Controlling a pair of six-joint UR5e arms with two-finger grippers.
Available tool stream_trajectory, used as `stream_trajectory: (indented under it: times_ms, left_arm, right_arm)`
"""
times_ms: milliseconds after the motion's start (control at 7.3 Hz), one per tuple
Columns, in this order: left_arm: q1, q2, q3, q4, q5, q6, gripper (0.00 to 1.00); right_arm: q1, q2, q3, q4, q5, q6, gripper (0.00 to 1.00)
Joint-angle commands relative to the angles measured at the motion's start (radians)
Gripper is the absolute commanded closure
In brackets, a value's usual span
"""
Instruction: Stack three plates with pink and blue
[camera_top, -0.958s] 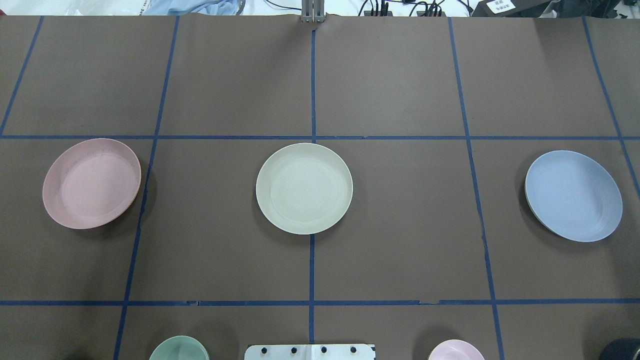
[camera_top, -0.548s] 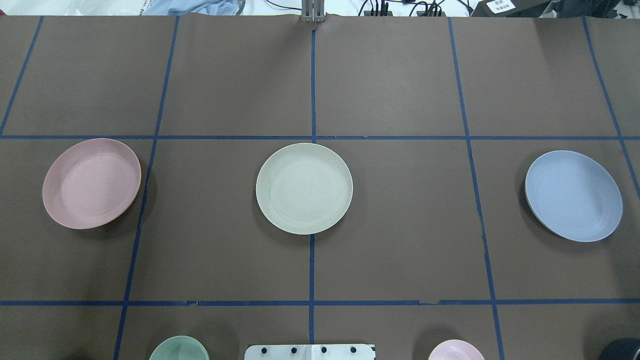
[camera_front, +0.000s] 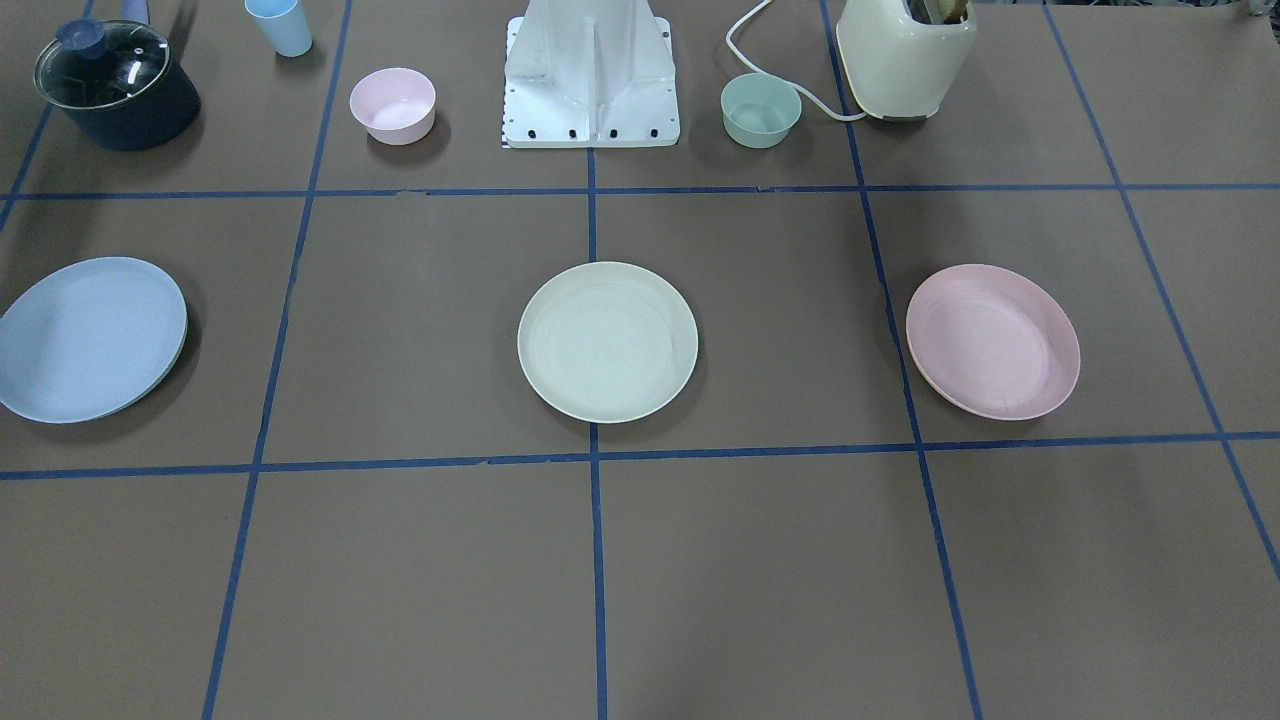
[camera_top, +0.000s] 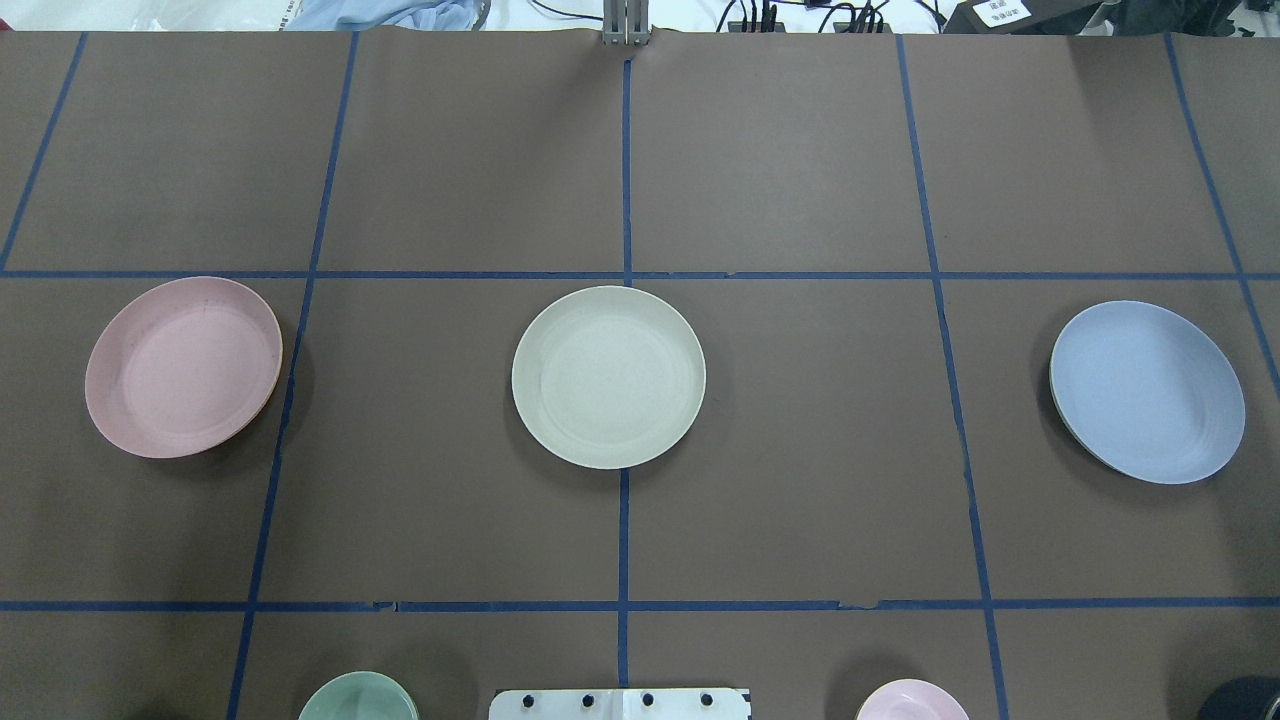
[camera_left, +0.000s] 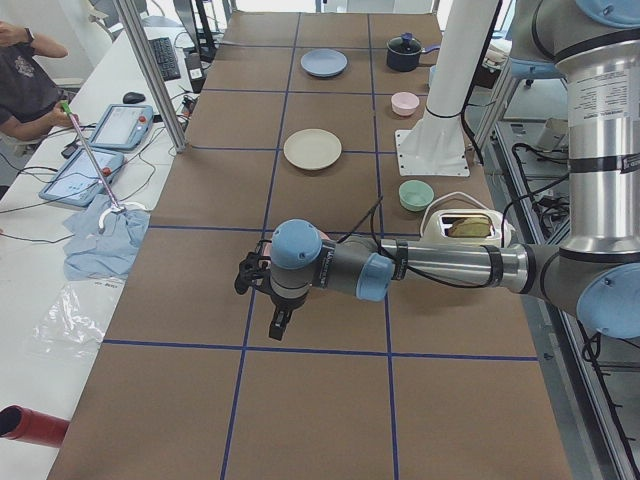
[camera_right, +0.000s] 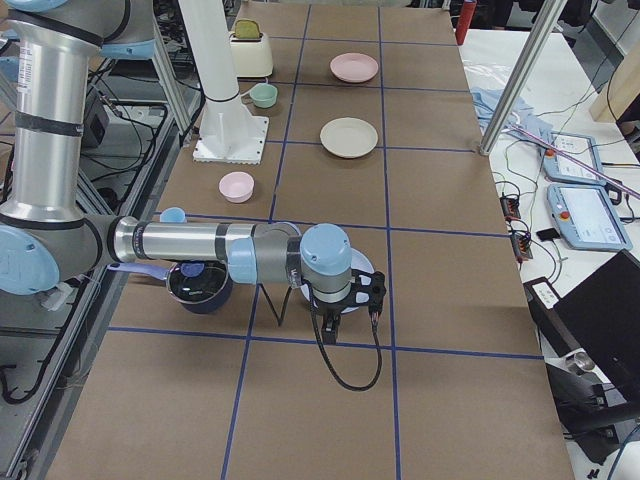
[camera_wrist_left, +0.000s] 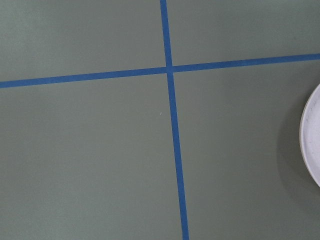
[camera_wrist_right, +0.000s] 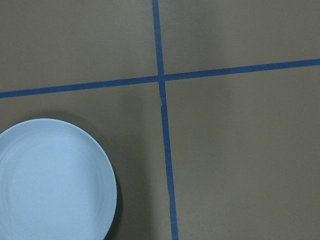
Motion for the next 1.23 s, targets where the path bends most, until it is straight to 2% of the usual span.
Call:
stream_trajectory:
  times_ms: [0, 137, 274, 411, 685, 821, 1095]
  left_arm:
    - [0.034, -0.011, 0.053, -0.032, -0.244, -0.004, 0.0]
    - [0.034, -0.094, 0.179, -0.027, -0.329, -0.034, 0.0]
    - [0.036, -0.16, 0.252, -0.045, -0.332, -0.112, 0.0]
    - [0.036, -0.188, 0.275, -0.056, -0.326, -0.141, 0.0]
    - [0.077, -0.197, 0.276, -0.125, -0.245, -0.21, 0.0]
    - [0.092, -0.183, 0.276, -0.247, -0.188, -0.357, 0.0]
    - [0.217, -0.083, 0.28, -0.614, -0.041, -0.711, 0.0]
  right_arm:
    - [0.0, 0.001, -0.003, 0.002, -0.001, 0.0, 0.0]
    - [-0.002, 0.005, -0.003, 0.002, -0.001, -0.001, 0.0]
    - [-0.012, 0.042, 0.002, 0.001, 0.002, -0.001, 0.0]
    - [-0.023, 0.057, 0.006, -0.002, 0.008, -0.003, 0.0]
    - [-0.031, 0.056, -0.041, -0.001, 0.016, 0.0, 0.0]
    - [-0.031, 0.05, -0.041, 0.001, 0.036, -0.001, 0.0]
    - [-0.031, 0.048, -0.04, 0.002, 0.042, -0.001, 0.0]
